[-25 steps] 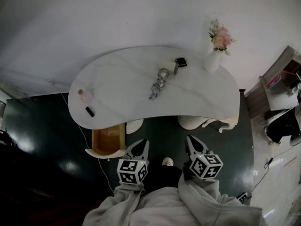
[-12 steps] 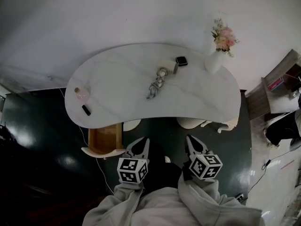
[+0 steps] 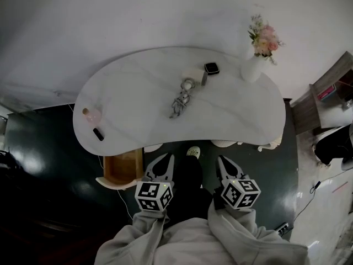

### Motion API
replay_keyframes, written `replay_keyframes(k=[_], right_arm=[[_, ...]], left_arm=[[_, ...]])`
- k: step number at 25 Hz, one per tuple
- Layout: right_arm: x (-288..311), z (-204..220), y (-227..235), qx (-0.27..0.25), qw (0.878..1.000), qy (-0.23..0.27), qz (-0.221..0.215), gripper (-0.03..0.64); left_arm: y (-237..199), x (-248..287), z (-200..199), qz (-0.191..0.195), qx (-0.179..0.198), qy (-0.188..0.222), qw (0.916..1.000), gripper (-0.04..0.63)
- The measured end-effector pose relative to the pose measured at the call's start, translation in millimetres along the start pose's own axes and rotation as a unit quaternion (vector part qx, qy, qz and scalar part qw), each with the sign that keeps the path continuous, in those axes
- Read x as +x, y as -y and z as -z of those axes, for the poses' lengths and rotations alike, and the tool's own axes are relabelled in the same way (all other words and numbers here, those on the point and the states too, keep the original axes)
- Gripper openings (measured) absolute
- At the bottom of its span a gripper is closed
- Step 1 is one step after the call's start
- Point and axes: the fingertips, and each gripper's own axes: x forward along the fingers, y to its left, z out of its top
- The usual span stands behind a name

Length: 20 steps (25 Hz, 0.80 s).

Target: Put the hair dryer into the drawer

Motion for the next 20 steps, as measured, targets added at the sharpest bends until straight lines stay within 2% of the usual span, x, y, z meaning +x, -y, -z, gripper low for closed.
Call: replay_keyframes(k=[7, 11, 18, 20], right_arm=[[35, -29, 23, 0.017, 1.0, -0.001, 0.017, 0.049], [60, -43, 33, 0.024, 0.999, -0.011, 0.019, 0.049], [102, -70, 47, 0.022, 0.999, -0.028, 0.018, 0.049], [114, -80, 49, 0.019, 0.999, -0.03, 0.017, 0.049]], left_arm=[[-19, 51, -28, 0.0, -0.001, -0.006, 1.0, 0.021], [-27, 83, -38, 0.006, -0.009, -0.022, 0.9997, 0.021], [-32, 131, -57, 0.044, -0.028, -0.043, 0.9977, 0.023], [-38, 145, -69, 0.044, -0.03, -0.041, 0.9978, 0.023]])
